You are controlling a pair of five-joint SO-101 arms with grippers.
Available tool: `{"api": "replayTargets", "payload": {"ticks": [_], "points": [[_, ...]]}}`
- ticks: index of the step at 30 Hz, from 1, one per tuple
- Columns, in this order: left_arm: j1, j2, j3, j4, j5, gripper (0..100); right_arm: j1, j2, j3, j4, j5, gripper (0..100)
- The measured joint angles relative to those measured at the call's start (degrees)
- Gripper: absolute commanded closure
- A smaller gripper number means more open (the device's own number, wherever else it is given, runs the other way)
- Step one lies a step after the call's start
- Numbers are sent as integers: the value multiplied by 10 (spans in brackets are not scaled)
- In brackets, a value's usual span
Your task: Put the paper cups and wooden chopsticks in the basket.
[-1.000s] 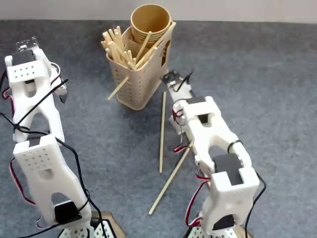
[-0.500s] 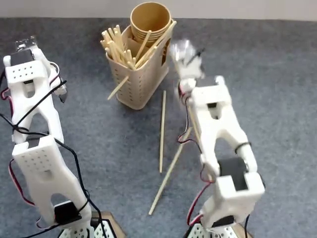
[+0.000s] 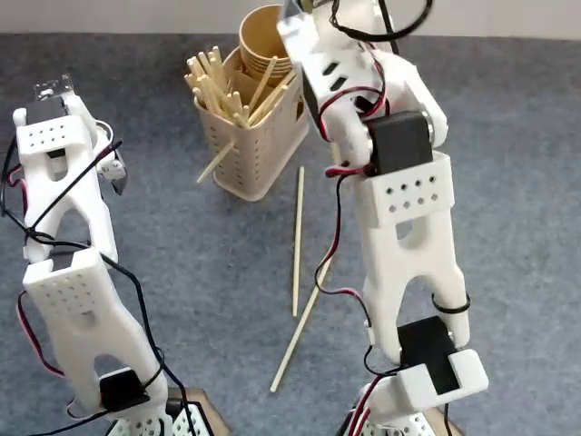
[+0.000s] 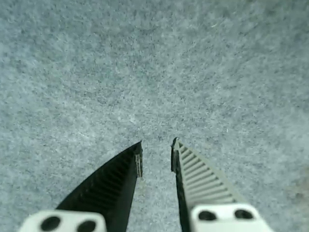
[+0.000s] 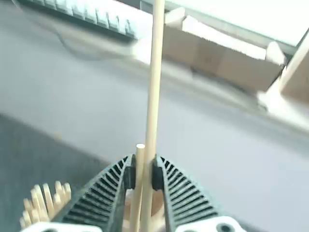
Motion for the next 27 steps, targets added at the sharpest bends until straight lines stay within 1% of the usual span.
{"api": "replayTargets", "payload": {"ticks": [7,15,18,22,27], "points": [[5,0,7,-4,0,880,-38,0,-2,-172,-51,993],[22,0,8,-4,0,880,-72,5,10,-244,-66,993],[23,0,9,-4,1,881,-73,25,68,-288,-97,993],[23,0,9,-4,0,881,-66,36,188,-370,-117,993],[23,0,9,-4,0,881,-55,34,336,-465,-124,993]]}}
